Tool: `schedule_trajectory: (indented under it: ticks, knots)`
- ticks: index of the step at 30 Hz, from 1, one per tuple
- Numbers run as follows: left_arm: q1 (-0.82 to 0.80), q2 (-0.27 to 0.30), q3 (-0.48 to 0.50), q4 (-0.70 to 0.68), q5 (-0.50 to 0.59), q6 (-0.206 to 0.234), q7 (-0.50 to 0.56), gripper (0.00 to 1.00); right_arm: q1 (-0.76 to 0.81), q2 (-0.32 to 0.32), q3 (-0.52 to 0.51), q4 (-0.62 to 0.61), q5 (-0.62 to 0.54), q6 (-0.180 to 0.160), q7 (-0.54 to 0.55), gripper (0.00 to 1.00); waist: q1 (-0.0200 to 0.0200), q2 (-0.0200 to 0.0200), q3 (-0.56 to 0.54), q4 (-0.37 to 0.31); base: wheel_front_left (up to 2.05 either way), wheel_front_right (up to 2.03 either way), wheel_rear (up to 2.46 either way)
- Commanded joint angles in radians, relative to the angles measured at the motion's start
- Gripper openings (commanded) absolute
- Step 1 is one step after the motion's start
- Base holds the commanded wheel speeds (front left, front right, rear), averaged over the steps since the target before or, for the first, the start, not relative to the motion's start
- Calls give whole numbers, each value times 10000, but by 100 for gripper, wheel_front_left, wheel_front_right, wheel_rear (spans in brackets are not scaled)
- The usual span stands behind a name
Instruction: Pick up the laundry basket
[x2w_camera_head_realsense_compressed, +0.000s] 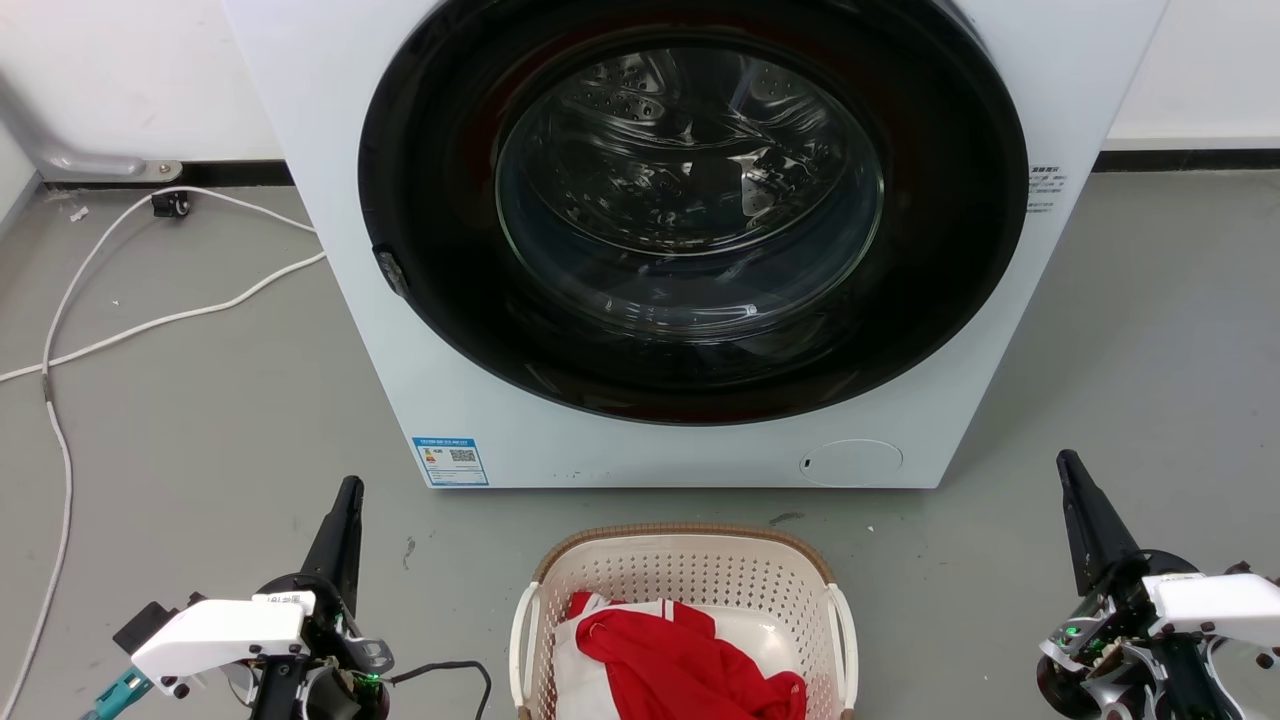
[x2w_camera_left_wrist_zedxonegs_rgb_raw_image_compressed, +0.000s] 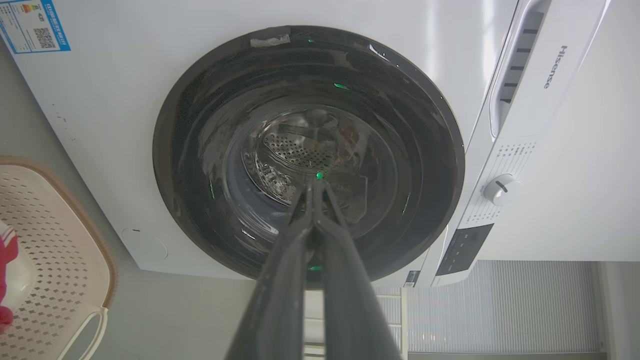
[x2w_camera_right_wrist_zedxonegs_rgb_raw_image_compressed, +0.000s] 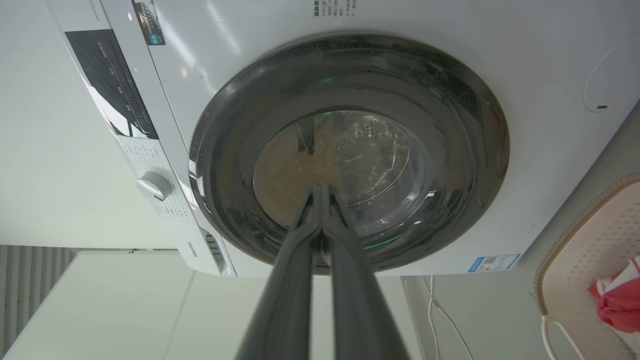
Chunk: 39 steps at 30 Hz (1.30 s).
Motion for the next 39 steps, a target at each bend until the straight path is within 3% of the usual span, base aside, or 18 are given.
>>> schedule_trajectory:
  ticks: [1,39]
  knots:
    - [-102,-12,28,14,60,-43,46,0,-104,41,-18,12,-23,0,45,0,0,0,0,0,0,0,0]
    - [-105,-33,67,14,79,-43,64,0,-110,62,-49,13,-64,0,57,0,0,0,0,0,0,0,0]
